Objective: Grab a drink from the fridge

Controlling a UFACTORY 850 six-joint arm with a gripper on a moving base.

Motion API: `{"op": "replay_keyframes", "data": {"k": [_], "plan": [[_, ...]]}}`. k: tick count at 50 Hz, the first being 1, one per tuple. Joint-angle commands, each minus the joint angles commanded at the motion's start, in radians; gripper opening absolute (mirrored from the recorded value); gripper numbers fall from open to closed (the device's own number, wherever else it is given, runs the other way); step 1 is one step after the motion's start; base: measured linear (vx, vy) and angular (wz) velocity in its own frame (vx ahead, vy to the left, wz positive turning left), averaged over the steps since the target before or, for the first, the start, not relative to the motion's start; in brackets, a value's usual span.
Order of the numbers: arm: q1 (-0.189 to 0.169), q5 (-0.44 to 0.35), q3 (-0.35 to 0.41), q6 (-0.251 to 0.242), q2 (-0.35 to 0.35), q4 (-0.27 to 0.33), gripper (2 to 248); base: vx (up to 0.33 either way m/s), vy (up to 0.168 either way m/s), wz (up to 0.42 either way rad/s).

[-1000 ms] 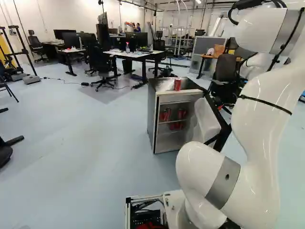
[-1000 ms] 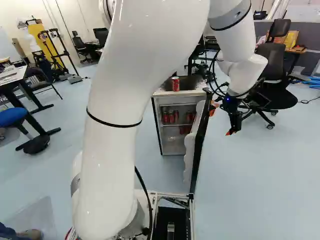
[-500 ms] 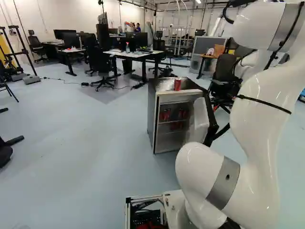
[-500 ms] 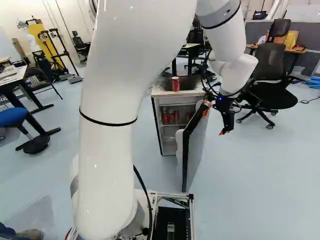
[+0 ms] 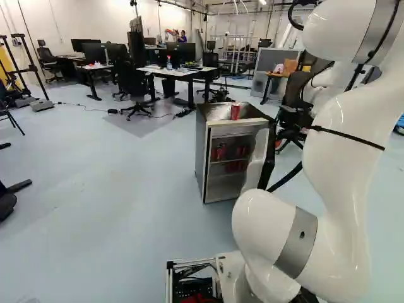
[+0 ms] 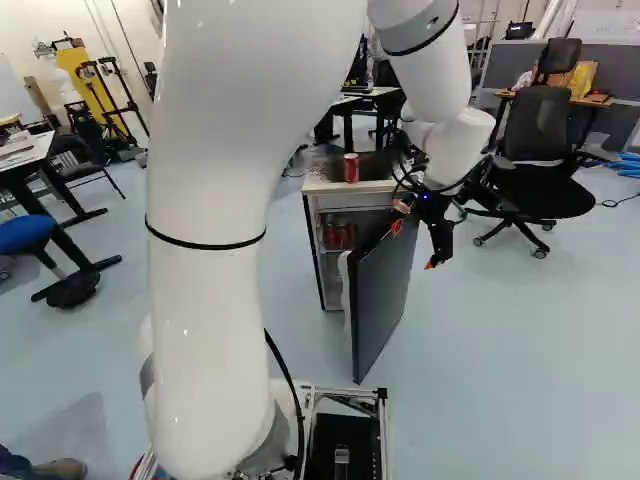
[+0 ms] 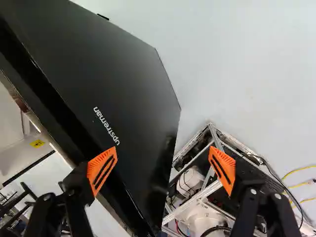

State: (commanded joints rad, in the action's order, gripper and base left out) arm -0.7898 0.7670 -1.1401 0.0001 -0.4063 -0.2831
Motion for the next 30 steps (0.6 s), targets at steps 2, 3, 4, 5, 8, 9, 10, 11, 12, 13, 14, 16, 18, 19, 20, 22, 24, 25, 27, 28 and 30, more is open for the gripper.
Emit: {"op": "replay_keyframes", "data": {"k": [2,3,4,5,8,9,10,11,12,13,14,16,18,19,20,22,24,25,27,28,30], "plan": [[0.004,0.000,0.005,0.000,0.003,0.000,247,0.000,0.000,0.000],[0.006,0.000,0.007,0.000,0.005,0.000,247,0.000,0.000,0.000],[0.008,0.000,0.009,0.000,0.006,0.000,247,0.000,0.000,0.000],[0.010,0.000,0.011,0.000,0.008,0.000,247,0.000,0.000,0.000],[0.016,0.000,0.018,0.000,0.013,0.000,247,0.000,0.000,0.000],[0.018,0.000,0.021,0.000,0.014,0.000,247,0.000,0.000,0.000],[0.020,0.000,0.023,0.000,0.016,0.000,247,0.000,0.000,0.000],[0.022,0.000,0.025,0.000,0.017,0.000,247,0.000,0.000,0.000],[0.025,0.000,0.027,0.000,0.019,0.000,247,0.000,0.000,0.000],[0.027,0.000,0.029,0.000,0.020,0.000,247,0.000,0.000,0.000],[0.029,0.000,0.032,0.000,0.022,0.000,247,0.000,0.000,0.000],[0.033,0.000,0.036,0.000,0.025,0.000,247,0.000,0.000,0.000],[0.037,0.000,0.040,0.000,0.028,0.000,247,0.000,0.000,0.000],[0.039,0.000,0.042,0.000,0.030,0.000,247,0.000,0.000,0.000],[0.042,0.000,0.045,0.000,0.031,0.000,247,0.000,0.000,0.000],[0.046,0.000,0.049,0.000,0.034,0.000,247,0.000,0.000,0.000],[0.050,0.000,0.053,0.000,0.037,0.000,247,0.000,0.000,0.000],[0.053,0.000,0.055,0.000,0.039,0.000,247,0.000,0.000,0.000],[0.057,0.000,0.059,0.000,0.042,0.000,247,0.000,0.000,0.000],[0.059,0.000,0.062,0.000,0.043,0.000,247,0.000,0.000,0.000],[0.064,0.000,0.066,0.000,0.046,0.000,247,0.000,0.000,0.000]]}}
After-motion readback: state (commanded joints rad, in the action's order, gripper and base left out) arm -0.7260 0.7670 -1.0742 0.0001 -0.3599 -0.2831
